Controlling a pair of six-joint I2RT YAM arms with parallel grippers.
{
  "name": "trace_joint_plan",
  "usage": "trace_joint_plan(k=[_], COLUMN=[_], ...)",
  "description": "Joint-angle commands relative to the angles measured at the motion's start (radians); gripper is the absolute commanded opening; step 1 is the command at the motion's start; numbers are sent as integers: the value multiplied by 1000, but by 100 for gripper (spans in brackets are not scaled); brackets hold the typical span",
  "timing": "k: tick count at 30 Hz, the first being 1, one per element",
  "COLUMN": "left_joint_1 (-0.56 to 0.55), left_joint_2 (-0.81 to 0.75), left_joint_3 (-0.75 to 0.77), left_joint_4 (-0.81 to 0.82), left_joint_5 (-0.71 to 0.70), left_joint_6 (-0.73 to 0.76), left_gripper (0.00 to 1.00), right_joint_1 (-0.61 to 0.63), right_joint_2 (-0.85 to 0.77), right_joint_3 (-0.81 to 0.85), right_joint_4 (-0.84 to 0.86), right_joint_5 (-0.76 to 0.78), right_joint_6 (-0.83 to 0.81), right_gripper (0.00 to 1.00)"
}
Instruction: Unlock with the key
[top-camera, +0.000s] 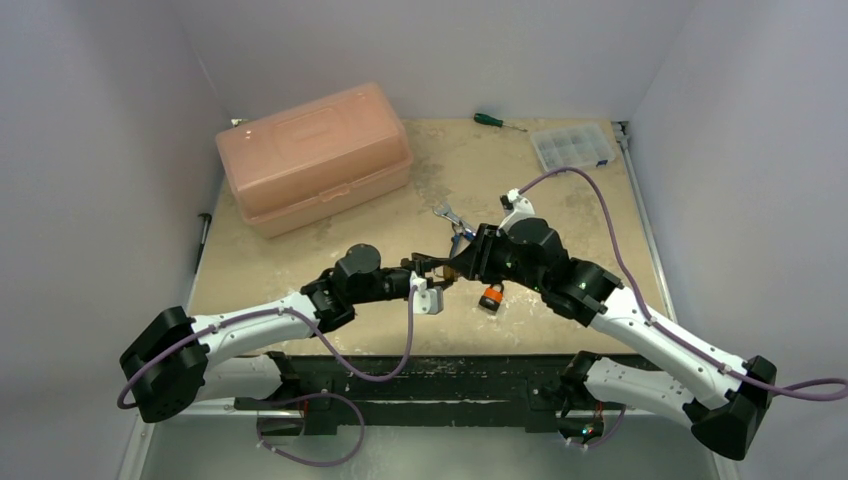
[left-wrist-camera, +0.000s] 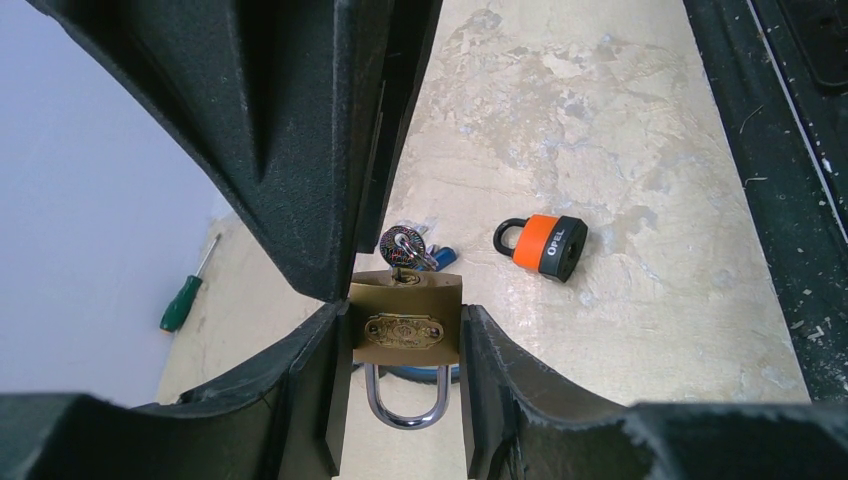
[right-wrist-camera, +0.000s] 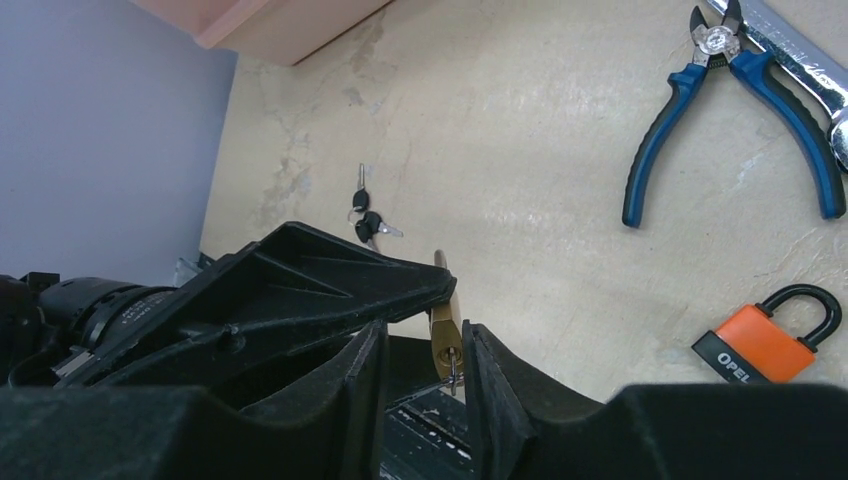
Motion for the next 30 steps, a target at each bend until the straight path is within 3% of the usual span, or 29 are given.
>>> trace_joint_plan(k=[1, 30], left_joint_1=[-9, -22], left_joint_2=[-23, -35], left_joint_3=[44, 45], left_joint_4=[42, 22], left_joint_5=[25, 10], left_joint_6=[21, 39], left_gripper=[0, 0], right_joint_1=[4, 4], right_joint_2=[-18, -42], right_joint_3=[31, -21], right_joint_4=[-17, -20], right_joint_5=[44, 11], right_joint_6=[-9, -8], right_gripper=[36, 26])
